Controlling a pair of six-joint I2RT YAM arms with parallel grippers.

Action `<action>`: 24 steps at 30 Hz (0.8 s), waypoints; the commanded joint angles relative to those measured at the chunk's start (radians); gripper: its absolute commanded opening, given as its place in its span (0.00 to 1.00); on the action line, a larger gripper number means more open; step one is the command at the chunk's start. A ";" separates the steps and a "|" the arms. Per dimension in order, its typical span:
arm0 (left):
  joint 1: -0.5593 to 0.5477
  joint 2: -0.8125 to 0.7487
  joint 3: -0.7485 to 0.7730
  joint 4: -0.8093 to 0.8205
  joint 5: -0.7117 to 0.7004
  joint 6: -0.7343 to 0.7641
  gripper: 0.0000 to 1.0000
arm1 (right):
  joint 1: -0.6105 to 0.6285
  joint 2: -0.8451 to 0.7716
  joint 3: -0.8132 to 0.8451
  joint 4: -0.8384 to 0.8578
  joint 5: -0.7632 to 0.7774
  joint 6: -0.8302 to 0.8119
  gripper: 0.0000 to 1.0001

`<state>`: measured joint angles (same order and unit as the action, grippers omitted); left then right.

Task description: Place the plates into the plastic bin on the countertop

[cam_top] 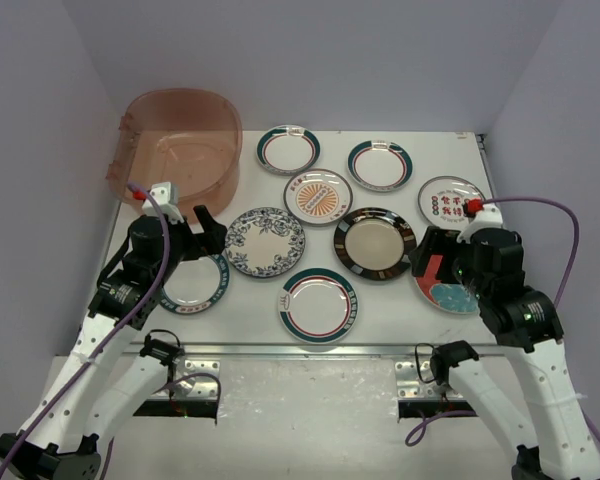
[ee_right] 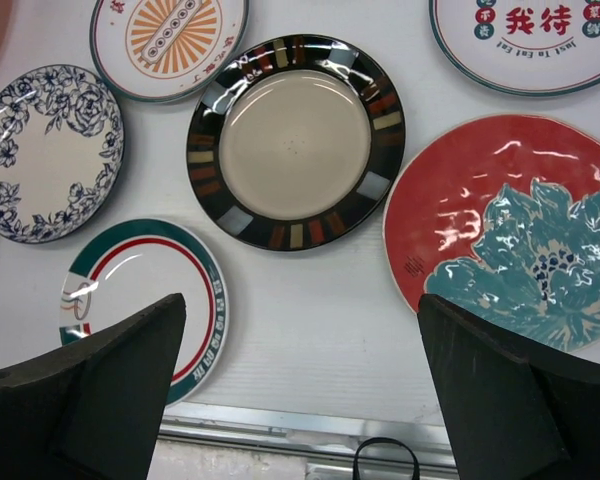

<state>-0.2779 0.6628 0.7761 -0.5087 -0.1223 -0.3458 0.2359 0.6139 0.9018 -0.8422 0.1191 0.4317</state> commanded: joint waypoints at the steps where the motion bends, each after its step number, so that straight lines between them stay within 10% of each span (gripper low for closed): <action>1: 0.002 -0.006 0.005 0.041 -0.017 -0.005 1.00 | -0.003 -0.008 -0.032 0.109 -0.078 0.013 0.99; 9: 0.021 0.036 0.000 0.054 -0.003 0.003 1.00 | 0.002 0.160 -0.196 0.554 -0.566 0.160 0.99; 24: 0.050 0.025 -0.006 0.060 -0.001 0.004 1.00 | 0.288 1.098 0.129 0.828 -0.393 0.252 0.90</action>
<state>-0.2401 0.6796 0.7704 -0.4961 -0.1360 -0.3454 0.4852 1.6343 0.9516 -0.1400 -0.3064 0.6492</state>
